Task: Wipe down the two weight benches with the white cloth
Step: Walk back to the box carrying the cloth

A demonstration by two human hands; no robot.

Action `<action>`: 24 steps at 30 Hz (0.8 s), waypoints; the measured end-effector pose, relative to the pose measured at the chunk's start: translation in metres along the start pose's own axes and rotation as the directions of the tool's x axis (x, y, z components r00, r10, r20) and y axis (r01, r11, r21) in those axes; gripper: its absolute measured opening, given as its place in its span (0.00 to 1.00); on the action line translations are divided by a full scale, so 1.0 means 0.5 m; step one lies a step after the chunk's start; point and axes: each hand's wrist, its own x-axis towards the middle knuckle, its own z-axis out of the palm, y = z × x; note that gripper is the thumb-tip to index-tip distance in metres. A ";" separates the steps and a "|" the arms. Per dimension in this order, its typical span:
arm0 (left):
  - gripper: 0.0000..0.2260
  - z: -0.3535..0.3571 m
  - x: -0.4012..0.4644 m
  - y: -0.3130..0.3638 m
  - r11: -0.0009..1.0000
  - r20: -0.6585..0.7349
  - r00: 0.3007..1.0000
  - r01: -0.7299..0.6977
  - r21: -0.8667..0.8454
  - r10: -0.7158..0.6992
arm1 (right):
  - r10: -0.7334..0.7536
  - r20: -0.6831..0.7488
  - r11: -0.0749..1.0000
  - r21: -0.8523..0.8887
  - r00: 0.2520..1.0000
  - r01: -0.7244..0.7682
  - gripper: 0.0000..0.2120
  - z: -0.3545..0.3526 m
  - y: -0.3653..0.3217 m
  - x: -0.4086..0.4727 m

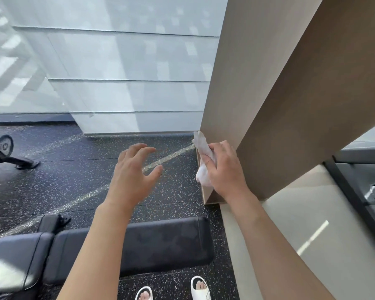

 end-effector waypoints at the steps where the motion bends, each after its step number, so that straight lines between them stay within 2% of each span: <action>1: 0.21 0.002 -0.007 0.010 1.000 -0.019 1.000 0.011 0.007 -0.011 | -0.019 0.010 1.000 0.011 1.000 0.019 0.10 -0.007 0.005 0.009; 11: 0.20 -0.052 -0.139 0.023 0.971 -0.205 0.962 0.209 0.119 -0.182 | -0.241 0.095 0.965 0.126 0.966 0.228 0.11 0.003 -0.051 0.040; 17: 0.21 -0.152 -0.285 -0.021 0.922 -0.351 0.886 0.367 0.126 -0.304 | -0.424 0.168 0.900 0.186 0.890 0.394 0.10 0.049 -0.193 -0.014; 24: 0.20 -0.300 -0.491 -0.120 0.882 -0.462 0.807 0.460 0.101 -0.368 | -0.546 0.209 0.831 0.255 0.811 0.494 0.10 0.129 -0.409 -0.150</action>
